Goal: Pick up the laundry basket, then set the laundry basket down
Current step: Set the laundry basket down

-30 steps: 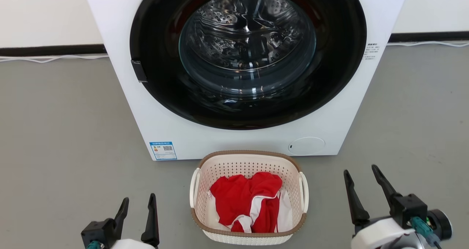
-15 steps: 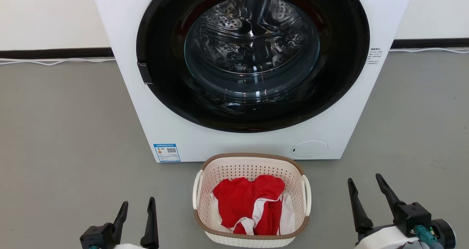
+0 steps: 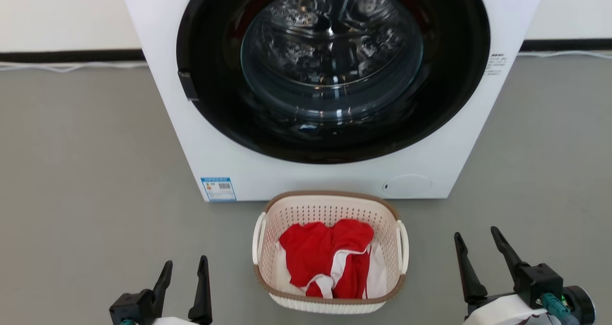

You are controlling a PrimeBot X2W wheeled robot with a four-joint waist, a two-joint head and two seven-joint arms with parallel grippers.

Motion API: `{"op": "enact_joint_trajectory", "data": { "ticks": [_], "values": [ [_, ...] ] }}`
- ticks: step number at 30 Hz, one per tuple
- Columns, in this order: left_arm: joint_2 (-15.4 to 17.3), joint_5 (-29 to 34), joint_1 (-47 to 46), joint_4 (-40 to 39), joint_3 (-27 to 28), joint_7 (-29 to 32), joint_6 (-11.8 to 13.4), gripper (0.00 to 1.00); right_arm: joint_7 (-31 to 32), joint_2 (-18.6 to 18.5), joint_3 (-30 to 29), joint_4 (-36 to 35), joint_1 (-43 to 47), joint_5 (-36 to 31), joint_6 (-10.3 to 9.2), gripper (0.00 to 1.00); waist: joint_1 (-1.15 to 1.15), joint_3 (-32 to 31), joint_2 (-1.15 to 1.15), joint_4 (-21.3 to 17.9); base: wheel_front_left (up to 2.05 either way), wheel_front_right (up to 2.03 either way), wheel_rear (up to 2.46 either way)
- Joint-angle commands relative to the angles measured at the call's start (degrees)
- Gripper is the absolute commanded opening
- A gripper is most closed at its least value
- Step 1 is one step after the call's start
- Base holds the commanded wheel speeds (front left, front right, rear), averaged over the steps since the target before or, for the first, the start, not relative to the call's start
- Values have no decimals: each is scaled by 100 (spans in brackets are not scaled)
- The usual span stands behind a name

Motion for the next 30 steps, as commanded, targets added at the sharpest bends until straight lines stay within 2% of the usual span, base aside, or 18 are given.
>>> {"op": "enact_joint_trajectory", "data": {
  "ticks": [1,7,14,22,27,30],
  "values": [
    [54,-32,-250,-180,114,-35,52,100,-62,-17,75,-97,-224,-44,35,100,0,152,0,50,0,0,0],
    [54,-70,-465,-227,-39,-35,47,100,45,-17,-102,156,-530,-162,35,100,0,535,0,197,0,0,0],
    [54,-46,-909,-187,-353,-35,-14,100,736,-44,-384,713,-1142,-253,35,100,0,1165,0,555,0,0,0],
    [54,-107,-1458,-135,-798,-35,-60,100,1263,-285,-425,1463,-2041,-411,35,100,0,1817,0,937,0,0,0],
    [54,-191,-1747,-99,-1115,-35,-62,100,1431,-311,-741,1999,-2522,-517,35,100,0,2232,0,1131,0,0,0],
    [54,-306,-2008,-146,-1364,-35,-30,100,1547,-391,-1024,2490,-2836,-879,35,100,0,2551,0,1269,0,0,0]
  ]
}}
